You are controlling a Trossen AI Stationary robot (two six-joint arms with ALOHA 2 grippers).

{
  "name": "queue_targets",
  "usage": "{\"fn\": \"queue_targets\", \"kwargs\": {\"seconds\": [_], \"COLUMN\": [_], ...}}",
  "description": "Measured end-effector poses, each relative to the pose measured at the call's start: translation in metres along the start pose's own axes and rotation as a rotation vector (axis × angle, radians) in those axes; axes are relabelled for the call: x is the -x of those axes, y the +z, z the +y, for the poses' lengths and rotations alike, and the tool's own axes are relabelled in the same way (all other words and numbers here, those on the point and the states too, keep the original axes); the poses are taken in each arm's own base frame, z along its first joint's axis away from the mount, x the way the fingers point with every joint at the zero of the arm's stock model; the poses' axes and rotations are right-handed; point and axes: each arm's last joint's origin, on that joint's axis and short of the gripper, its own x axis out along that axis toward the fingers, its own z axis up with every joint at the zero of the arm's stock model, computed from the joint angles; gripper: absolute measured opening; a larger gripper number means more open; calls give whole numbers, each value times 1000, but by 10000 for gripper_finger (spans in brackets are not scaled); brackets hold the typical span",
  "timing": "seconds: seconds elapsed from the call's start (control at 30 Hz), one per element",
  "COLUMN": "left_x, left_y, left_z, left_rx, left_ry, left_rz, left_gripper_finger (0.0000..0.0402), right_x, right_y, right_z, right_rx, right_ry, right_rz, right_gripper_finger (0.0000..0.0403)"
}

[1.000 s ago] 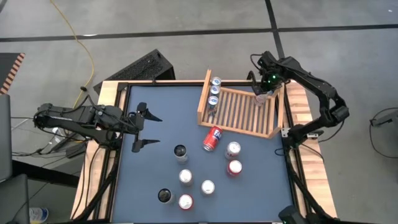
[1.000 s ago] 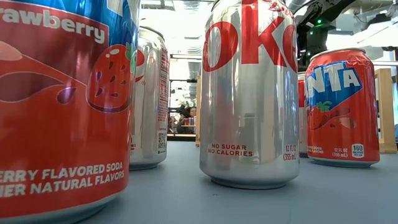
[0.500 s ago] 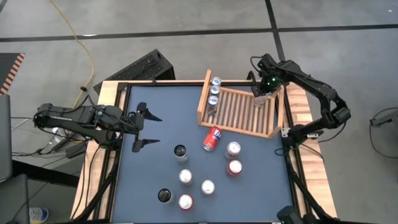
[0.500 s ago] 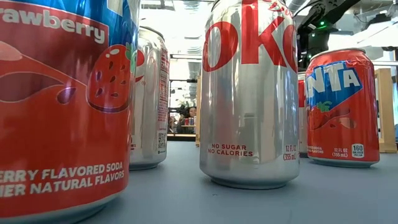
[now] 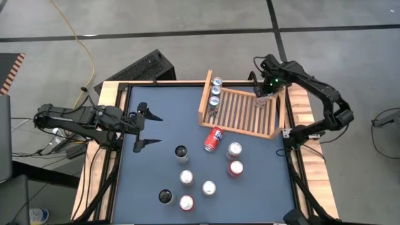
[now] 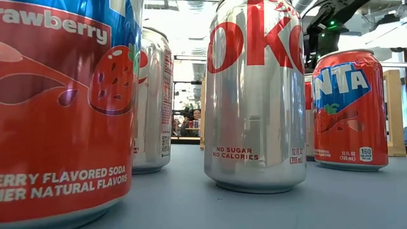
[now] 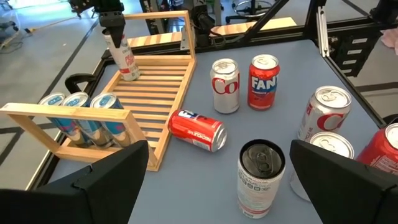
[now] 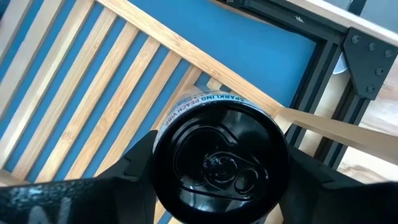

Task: Place canned beverage on shelf
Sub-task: Put the right white and pink soda can on the shelf

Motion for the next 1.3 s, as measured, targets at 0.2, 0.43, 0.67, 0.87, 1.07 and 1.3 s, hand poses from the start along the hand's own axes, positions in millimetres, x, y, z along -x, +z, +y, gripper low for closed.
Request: {"fn": "queue_targets", "kwargs": {"seconds": [0.2,0.43,0.67,0.87,1.07,1.3], "left_x": [0,0,0,0,0,0], "left_y": [0,1,2,1,1,1], "left_z": [0,0,0,0,0,0], "left_rx": [9,12,3,2,2,1], "left_ry": [0,1,1,1,1,8], "left_rz": [0,-15,-16,-15,-14,-14], "left_gripper_finger": [380,380,380,380,380,380], "right_x": [-1,-1,-1,-1,-1,11], "right_y": [0,0,1,1,1,6], "right_z": [0,0,0,0,0,0], "right_rx": [1,-7,-8,-8,-8,-26], "right_ry": [1,1,1,1,1,5], "right_rz": [15,11,7,5,5,-20], "right_gripper_finger": [221,227,227,225,225,225]}}
